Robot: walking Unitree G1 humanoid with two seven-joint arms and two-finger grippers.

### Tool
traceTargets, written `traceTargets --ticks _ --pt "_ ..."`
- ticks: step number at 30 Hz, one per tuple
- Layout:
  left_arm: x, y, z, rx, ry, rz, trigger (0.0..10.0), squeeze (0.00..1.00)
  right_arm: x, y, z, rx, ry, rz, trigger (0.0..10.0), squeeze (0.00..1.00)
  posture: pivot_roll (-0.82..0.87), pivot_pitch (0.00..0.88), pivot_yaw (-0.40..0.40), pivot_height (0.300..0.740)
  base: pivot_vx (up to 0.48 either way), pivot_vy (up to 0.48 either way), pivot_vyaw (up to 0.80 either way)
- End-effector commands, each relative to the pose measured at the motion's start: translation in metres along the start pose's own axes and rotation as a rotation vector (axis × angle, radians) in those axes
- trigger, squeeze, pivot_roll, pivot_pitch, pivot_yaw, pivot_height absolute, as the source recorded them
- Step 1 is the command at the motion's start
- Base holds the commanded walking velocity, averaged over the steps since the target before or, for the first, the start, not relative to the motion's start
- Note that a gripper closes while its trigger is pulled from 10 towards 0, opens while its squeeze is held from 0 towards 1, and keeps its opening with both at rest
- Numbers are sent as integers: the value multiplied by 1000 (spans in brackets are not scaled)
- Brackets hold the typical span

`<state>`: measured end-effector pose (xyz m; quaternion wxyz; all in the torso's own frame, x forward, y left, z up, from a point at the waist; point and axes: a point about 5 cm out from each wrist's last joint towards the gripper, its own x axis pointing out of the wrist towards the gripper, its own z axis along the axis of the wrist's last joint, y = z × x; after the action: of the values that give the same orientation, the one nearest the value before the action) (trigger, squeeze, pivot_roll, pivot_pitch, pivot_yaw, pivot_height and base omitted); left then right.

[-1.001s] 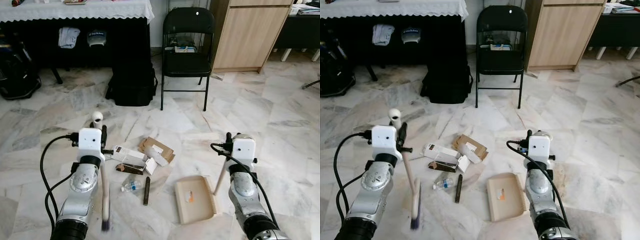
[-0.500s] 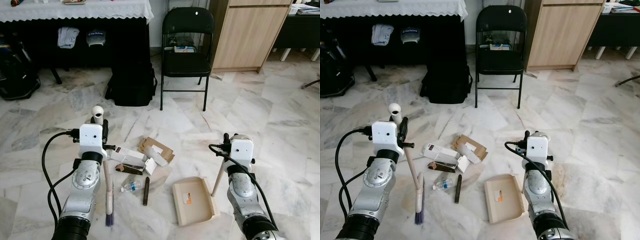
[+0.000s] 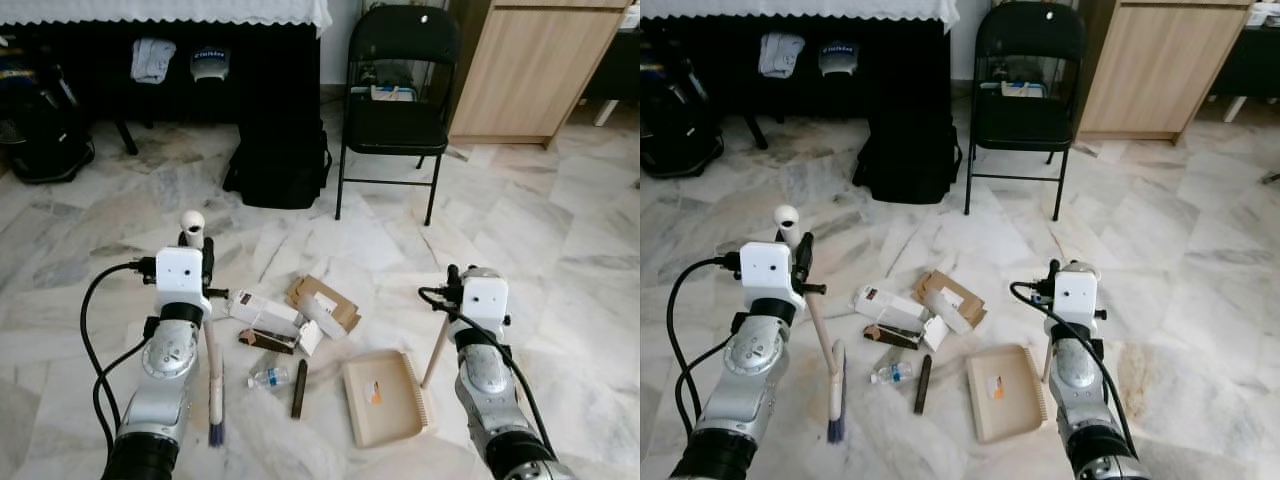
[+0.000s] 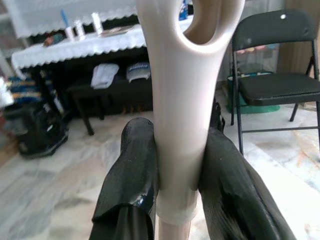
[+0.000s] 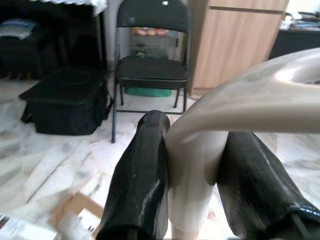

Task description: Sweep floor

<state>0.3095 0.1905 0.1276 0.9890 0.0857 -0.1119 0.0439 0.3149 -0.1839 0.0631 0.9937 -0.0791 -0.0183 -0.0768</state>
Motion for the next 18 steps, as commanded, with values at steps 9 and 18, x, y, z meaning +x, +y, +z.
traceTargets --ticks 9,18 --pt "3 -6 8 -14 -46 -19 10000 0 3 -7 7 -3 -40 -18 10000 0 84 63 -2 740 0 0 0" --pt "3 -4 7 -27 -42 -14 10000 0 3 -5 8 0 -40 -14 10000 0 84 62 -2 740 0 27 0"
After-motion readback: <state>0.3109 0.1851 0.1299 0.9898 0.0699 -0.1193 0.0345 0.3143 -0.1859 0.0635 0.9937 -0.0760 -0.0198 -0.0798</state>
